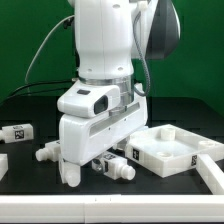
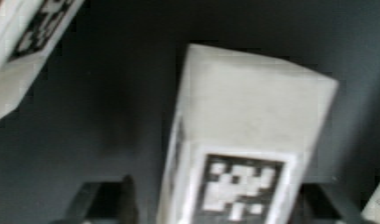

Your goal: Assemble square table

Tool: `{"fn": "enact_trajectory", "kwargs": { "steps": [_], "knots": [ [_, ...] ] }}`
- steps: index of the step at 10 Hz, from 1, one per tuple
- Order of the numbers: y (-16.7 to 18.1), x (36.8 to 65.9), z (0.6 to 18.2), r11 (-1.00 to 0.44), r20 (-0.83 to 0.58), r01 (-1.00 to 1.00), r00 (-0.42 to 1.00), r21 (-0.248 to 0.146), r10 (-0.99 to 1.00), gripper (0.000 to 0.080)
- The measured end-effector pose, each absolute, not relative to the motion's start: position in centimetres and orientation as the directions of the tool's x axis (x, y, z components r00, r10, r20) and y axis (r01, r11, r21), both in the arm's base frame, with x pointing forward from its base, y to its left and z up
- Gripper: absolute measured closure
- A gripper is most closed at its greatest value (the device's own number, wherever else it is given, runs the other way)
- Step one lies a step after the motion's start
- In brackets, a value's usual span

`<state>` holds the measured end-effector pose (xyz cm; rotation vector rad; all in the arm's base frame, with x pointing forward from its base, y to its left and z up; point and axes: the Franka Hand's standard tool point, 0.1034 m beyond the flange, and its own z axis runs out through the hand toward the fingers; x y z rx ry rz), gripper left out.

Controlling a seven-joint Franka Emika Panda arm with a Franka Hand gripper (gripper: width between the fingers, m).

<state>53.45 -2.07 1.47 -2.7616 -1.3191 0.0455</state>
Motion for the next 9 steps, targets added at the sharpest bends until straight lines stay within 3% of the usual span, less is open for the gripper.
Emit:
{"fn": "enact_trajectory", "kwargs": {
  "steps": [1, 3, 6, 9],
  "knots": [
    [-2.1, 53.5, 1.5, -0.626, 0.009, 0.775, 0.629, -0.084, 0.777, 0.0517],
    [-2.2, 53.4, 1.7, -0.627, 0.008, 0.775, 0.63, -0.083, 0.777, 0.0516],
    [-5.3, 50.0, 6.5, -0.662, -0.022, 0.746, 0.662, -0.075, 0.749, 0.0516],
    [-5.2, 50.1, 6.0, -0.672, -0.021, 0.737, 0.672, -0.074, 0.74, 0.0515]
  ]
}}
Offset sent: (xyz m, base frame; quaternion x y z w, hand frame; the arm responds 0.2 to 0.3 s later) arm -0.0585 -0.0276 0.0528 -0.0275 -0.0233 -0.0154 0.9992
